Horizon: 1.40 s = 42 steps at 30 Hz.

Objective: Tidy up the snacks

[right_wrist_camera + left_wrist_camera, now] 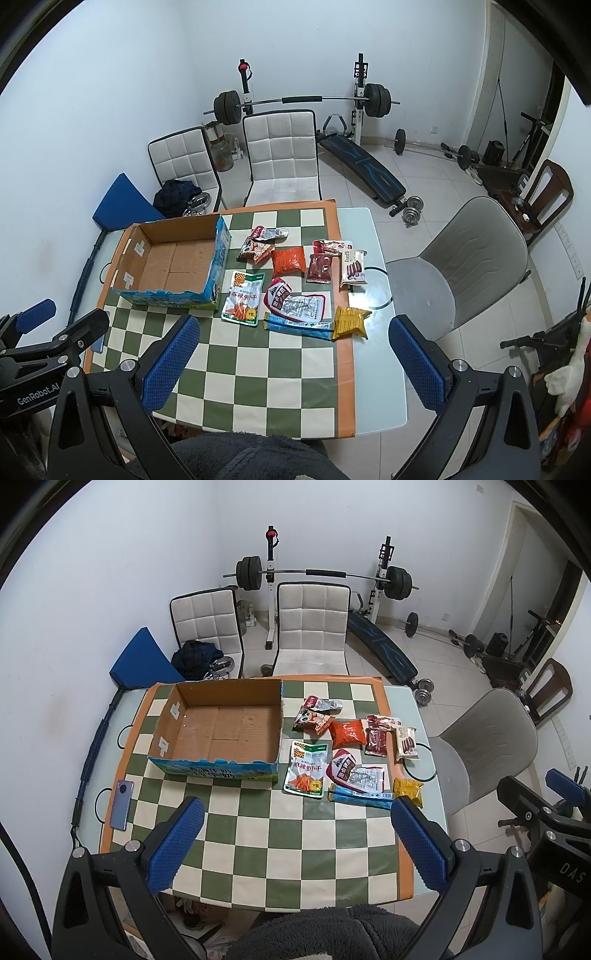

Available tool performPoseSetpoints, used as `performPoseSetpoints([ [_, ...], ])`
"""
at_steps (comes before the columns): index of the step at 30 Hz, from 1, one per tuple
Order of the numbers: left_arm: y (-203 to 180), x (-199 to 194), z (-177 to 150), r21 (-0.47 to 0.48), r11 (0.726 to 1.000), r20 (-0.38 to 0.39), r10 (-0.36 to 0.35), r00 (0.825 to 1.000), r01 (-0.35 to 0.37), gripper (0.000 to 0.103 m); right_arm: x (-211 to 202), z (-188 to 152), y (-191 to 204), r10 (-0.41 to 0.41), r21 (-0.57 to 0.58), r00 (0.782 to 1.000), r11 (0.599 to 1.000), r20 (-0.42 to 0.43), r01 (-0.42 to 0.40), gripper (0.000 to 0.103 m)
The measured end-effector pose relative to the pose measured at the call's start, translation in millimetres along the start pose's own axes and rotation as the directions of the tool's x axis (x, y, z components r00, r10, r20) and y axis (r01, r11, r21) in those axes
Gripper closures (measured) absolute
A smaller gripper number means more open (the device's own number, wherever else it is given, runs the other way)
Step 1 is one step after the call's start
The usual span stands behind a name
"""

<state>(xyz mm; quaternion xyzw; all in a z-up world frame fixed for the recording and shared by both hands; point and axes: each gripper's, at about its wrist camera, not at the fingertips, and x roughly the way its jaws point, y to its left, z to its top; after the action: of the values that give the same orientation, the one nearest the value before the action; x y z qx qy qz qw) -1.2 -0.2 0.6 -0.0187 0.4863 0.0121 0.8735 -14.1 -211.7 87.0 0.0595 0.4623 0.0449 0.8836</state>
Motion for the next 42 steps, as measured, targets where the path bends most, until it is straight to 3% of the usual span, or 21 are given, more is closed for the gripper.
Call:
performPoseSetpoints([
  [42, 0.2, -0.4, -0.8, 0.0, 1.0, 0.004, -0.003, 1.0, 0.003, 0.0, 1.2, 7.0, 14.8, 0.006, 0.006, 1.0, 1.0, 0.004, -0.006, 0.0],
])
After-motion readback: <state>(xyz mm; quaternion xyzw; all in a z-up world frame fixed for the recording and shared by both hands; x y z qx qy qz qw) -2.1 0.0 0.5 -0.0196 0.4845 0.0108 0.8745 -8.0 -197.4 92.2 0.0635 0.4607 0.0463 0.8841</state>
